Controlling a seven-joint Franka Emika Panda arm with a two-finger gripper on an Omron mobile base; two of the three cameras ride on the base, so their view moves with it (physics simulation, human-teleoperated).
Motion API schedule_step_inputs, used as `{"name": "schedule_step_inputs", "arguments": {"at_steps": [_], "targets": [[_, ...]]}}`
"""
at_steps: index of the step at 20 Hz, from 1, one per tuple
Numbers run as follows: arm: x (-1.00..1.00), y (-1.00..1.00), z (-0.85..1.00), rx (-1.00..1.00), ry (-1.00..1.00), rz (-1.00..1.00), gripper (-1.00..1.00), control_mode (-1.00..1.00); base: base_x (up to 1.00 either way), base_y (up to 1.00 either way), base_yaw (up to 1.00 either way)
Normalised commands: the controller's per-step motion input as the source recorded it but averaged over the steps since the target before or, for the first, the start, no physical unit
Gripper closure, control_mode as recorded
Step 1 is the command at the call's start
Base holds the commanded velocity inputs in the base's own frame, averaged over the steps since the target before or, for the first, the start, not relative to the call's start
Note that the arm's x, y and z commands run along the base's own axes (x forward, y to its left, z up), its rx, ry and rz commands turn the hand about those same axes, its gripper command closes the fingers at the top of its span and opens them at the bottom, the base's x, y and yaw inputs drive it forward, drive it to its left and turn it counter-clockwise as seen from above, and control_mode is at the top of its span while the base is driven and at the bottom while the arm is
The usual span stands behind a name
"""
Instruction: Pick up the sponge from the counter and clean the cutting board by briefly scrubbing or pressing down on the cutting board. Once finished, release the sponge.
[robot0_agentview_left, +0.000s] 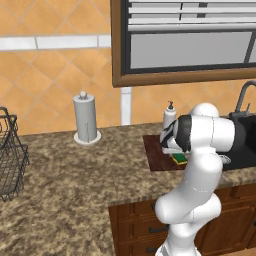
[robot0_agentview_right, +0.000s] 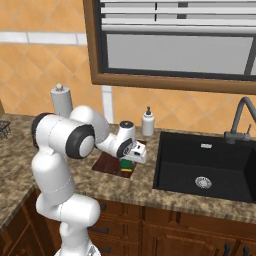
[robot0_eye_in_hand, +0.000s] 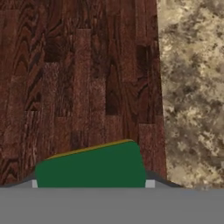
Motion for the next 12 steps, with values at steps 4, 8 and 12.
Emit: {"name": "schedule_step_inputs", "arguments": {"at_steps": [4,8,12], "targets": [[0.25,-0.02,-0.19,0.0,0.0,-0.09,1.0,-1.0,0.0,0.0,0.0],[0.0,0.02,-0.67,0.0,0.0,-0.09,1.0,-1.0,0.0,0.0,0.0],[0.11,0.03,-0.16,0.0,0.0,-0.06,1.0,-1.0,0.0,0.0,0.0]]}}
